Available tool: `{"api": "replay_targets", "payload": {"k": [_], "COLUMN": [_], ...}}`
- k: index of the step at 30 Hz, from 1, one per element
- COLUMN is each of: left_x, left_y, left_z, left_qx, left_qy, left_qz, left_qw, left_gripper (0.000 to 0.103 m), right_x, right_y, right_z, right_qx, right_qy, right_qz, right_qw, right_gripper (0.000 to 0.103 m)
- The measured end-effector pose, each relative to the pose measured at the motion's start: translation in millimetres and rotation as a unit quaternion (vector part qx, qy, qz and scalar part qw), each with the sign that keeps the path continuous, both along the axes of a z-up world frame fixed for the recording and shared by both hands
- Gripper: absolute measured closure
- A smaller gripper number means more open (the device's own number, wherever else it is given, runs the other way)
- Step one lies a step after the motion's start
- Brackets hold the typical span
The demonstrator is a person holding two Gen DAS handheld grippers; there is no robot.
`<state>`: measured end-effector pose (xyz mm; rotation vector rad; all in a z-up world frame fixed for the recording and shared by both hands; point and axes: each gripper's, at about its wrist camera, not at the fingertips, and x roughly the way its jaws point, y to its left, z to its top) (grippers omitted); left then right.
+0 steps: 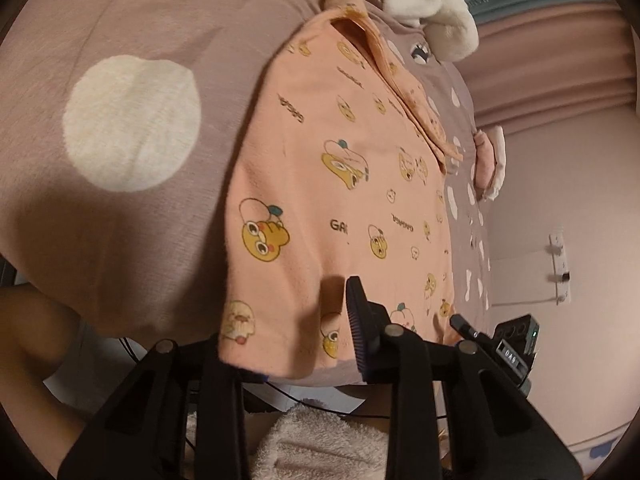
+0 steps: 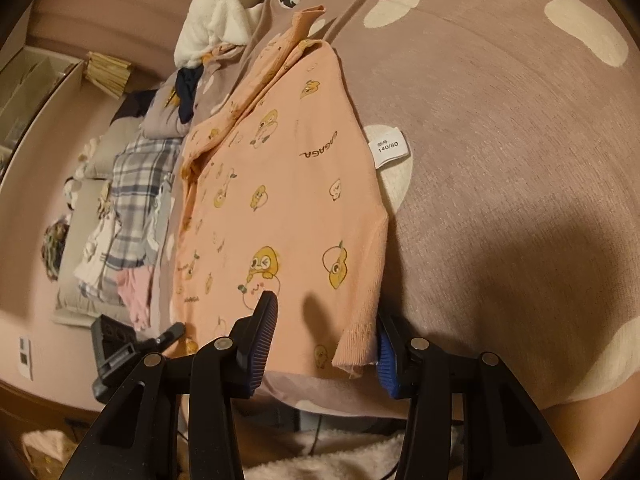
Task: Fold small clothes
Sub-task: 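Close the left tool on one hem corner while the right tool grasps the other, then lift the held hem with both tools and carry it toward the collar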
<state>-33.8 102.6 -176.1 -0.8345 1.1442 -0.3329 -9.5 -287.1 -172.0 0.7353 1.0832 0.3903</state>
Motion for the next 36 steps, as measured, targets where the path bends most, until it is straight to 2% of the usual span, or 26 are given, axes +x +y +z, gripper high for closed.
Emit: {"api": "replay_targets", "payload": {"k": [3,5,10,12,16,23,33,36], "left_x": [-1.1,-2.8,-4.4,-4.7,-3.8,-2.8,3.1,7.8], "left_y": [4.3,6.3,6.2,5.1,2.8,5.3,9.3,8.5], "left_z": [2.9,5.0,2.9,3.3,3.9,10.9,27.3,34.7], "left_qx": [0.01,0.022,0.026,0.036,0.051,0.022,0.014,-0.002], "left_qy": [-0.001,-0.003,0.0,-0.002,0.0,-0.016,-0.038,-0.048], "left_qz": [0.008,0.011,0.008,0.006,0.017,0.017,0.025,0.023], "left_qw": [0.9999,0.9997,0.9996,0.9993,0.9986,0.9995,0.9988,0.9986], "left_gripper": [0.075,0.076,0.088,0.096,0.098,0.099,0.102,0.102], "right_x": [-1.8,-2.5,-4.3,-4.5,-3.6,-5.5,-2.1,1.0], "right_y": [1.5,0.9,-0.2,0.7,-0.8,-6.7,-5.0,-2.3], "right_z": [1.7,1.7,1.2,1.7,0.2,4.8,24.0,35.1], "right_qx": [-0.013,-0.024,-0.049,-0.062,-0.066,-0.054,-0.034,-0.026], "right_qy": [0.001,0.004,0.004,0.003,0.004,-0.005,-0.054,-0.072], "right_qz": [0.005,0.006,0.005,0.001,-0.014,-0.031,-0.035,-0.03], "right_qw": [1.0,1.0,0.999,0.998,0.998,0.998,0.997,0.997], "right_gripper": [0.058,0.065,0.08,0.087,0.095,0.096,0.096,0.096]}}
